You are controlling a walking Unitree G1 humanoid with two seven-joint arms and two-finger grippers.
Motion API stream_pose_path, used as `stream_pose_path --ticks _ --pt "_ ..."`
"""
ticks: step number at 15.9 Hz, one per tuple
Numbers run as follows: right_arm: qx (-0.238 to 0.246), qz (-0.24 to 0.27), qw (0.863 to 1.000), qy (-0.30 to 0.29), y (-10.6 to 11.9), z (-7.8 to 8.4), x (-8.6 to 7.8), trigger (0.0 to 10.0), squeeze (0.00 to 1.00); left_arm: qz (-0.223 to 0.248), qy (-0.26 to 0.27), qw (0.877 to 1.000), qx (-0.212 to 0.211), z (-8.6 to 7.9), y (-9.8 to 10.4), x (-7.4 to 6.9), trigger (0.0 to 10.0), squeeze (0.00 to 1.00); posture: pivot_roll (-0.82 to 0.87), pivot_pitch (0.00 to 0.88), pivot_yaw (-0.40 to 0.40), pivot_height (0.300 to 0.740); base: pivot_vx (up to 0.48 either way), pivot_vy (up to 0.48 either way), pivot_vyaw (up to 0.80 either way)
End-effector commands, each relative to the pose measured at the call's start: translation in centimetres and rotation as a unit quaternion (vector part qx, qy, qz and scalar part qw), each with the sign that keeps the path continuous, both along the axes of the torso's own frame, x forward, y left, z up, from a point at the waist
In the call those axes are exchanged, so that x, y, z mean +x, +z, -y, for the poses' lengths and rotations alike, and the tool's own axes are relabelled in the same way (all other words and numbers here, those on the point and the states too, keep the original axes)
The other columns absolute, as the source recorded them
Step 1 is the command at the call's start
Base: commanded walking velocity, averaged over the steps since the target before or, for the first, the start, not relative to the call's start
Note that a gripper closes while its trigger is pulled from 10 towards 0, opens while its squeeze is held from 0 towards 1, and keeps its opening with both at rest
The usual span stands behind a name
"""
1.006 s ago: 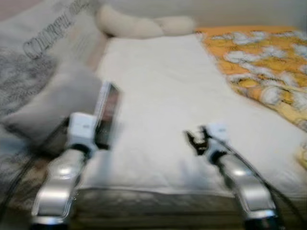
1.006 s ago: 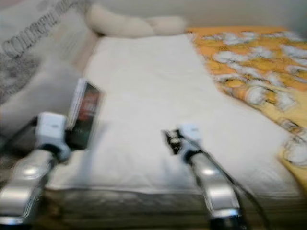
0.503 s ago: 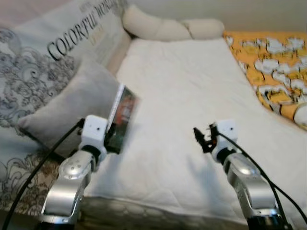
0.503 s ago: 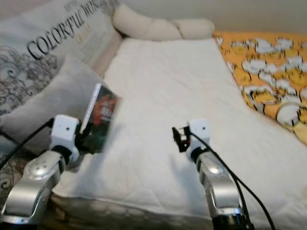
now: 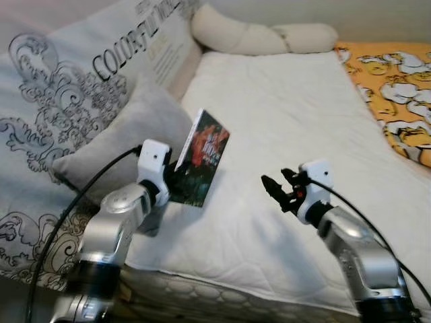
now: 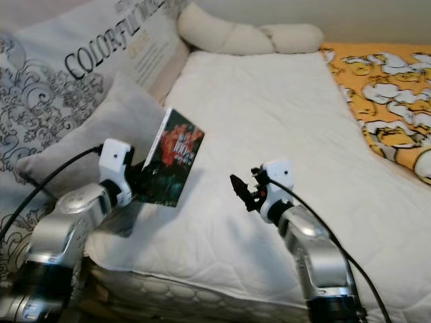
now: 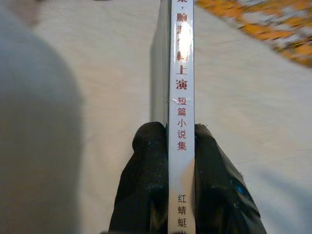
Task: Clean up the room
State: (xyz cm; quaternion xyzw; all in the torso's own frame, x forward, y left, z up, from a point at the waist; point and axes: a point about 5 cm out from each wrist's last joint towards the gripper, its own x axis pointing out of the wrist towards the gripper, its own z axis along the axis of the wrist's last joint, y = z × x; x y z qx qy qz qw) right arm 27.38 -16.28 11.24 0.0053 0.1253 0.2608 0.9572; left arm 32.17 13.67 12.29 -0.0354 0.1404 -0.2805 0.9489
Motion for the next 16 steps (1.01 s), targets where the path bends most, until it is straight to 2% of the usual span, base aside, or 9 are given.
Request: stream_pose_path --ticks 1,3,4,5,8,9,12,15,16 --pt "-0.002 0.008 0.999 0.05 1.1 0.0 -0.4 10.0 0.0 0.005 -0.02 0.999 -0.029 0.3 0.7 1.1 10.0 0.0 -0.01 0.0 0.074 0.74 0.0 0.0 0.0" --pt "-0.031 -0.013 0.992 0.125 2.1 1.5 -2.1 10.0 0.0 -0.042 -0.049 0.992 -0.11 1.9 0.6 2.6 10.0 0.0 -0.07 0.0 0.081 0.74 0.0 0.0 0.0" --pt "-0.032 -0.019 0.99 0.134 2.3 1.7 -2.3 10.0 0.0 -0.051 -0.052 0.99 -0.123 2.2 0.6 2.8 10.0 0.0 -0.07 0.0 0.081 0.74 0.0 0.0 0.0" --pt "-0.039 -0.03 0.986 0.161 3.0 2.4 -3.2 10.0 0.0 -0.09 -0.059 0.979 -0.175 3.3 0.2 3.2 10.0 0.0 -0.12 0.027 0.083 0.74 0.0 0.0 0.0" --pt "-0.04 -0.06 0.98 0.185 3.7 2.8 -4.9 10.0 0.0 -0.159 -0.054 0.96 -0.223 5.8 -2.0 3.2 10.0 0.0 -0.18 0.087 0.087 0.74 0.0 0.0 0.0" --pt "-0.04 -0.066 0.979 0.191 3.8 2.8 -5.4 10.0 0.0 -0.168 -0.051 0.959 -0.224 6.1 -2.4 3.1 10.0 0.0 -0.2 0.108 0.089 0.74 0.0 0.0 0.0" --pt "-0.05 -0.097 0.973 0.203 3.9 3.0 -7.4 10.0 0.0 -0.195 -0.035 0.966 -0.166 6.9 -4.8 2.3 10.0 0.0 -0.25 0.162 0.094 0.74 0.0 0.0 0.0" --pt "-0.054 -0.127 0.972 0.19 4.0 3.3 -9.1 10.0 0.0 -0.179 0.04 0.98 -0.083 5.1 -6.2 2.5 10.0 0.0 -0.28 0.197 0.094 0.74 0.0 0.0 0.0" --pt "-0.055 -0.132 0.971 0.189 3.7 3.5 -9.1 10.0 0.0 -0.175 0.05 0.98 -0.083 4.8 -6.1 2.6 10.0 0.0 -0.28 0.197 0.094 0.74 0.0 0.0 0.0"
